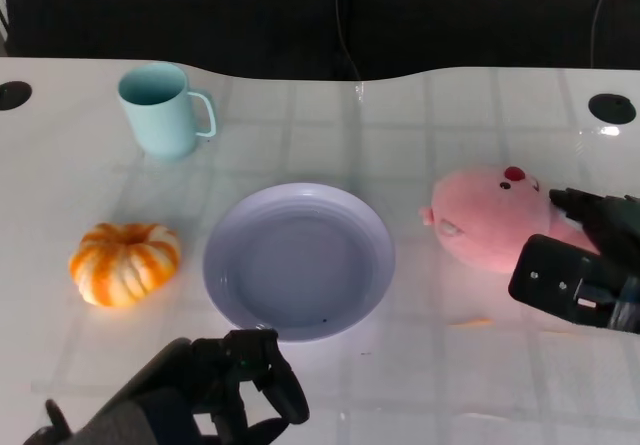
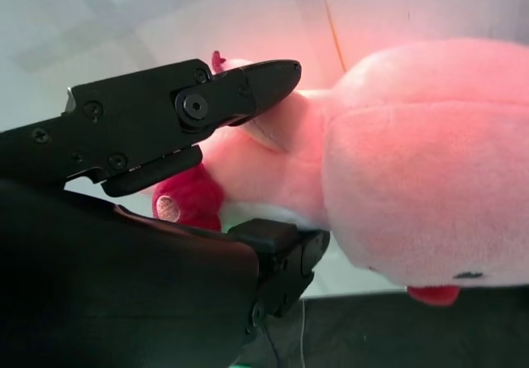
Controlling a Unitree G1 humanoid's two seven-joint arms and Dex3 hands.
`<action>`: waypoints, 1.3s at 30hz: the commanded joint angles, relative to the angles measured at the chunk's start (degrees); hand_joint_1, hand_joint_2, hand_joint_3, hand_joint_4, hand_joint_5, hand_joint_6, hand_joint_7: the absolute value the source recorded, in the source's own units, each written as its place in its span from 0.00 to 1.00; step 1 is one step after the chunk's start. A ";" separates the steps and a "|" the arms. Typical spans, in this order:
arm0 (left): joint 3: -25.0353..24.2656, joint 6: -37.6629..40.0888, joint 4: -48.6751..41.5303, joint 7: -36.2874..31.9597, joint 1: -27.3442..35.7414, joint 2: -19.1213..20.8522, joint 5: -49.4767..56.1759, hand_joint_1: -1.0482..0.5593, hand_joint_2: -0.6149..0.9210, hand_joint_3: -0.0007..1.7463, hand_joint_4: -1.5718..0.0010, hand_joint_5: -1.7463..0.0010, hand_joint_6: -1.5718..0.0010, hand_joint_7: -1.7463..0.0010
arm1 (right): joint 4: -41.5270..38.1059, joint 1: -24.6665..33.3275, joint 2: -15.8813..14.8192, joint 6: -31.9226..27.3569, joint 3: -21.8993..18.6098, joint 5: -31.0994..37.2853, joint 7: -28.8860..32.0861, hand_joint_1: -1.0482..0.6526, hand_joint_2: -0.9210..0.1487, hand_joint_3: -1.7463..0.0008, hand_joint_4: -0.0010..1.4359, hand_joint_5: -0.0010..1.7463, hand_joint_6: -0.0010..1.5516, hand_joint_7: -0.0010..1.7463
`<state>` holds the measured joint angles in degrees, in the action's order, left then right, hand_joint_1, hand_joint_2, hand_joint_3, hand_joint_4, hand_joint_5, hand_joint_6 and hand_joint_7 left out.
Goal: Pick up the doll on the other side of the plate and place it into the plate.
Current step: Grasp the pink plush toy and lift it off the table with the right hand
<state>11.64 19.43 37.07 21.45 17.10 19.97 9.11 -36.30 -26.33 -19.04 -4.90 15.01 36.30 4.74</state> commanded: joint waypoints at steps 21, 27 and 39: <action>1.64 1.79 4.98 -0.79 1.40 0.17 3.01 0.55 0.87 0.45 0.59 0.04 0.60 0.26 | 0.72 1.07 2.30 7.62 -4.43 -6.30 17.35 0.50 0.46 0.32 0.62 1.00 0.47 1.00; 2.38 3.62 5.56 -0.92 1.57 -0.32 3.28 0.55 0.87 0.44 0.59 0.03 0.60 0.26 | 4.62 2.12 4.13 13.41 -5.95 -9.16 18.96 0.54 0.54 0.25 0.64 1.00 0.51 1.00; 2.68 0.52 3.57 -1.20 1.49 -0.40 3.75 0.57 0.84 0.49 0.59 0.01 0.59 0.26 | 14.53 2.25 7.85 15.10 -6.72 -12.86 15.36 0.57 0.55 0.23 0.65 1.00 0.51 1.00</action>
<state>14.32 20.83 41.31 20.91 18.58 19.31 12.77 -23.19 -24.02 -11.10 9.99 9.30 24.11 20.70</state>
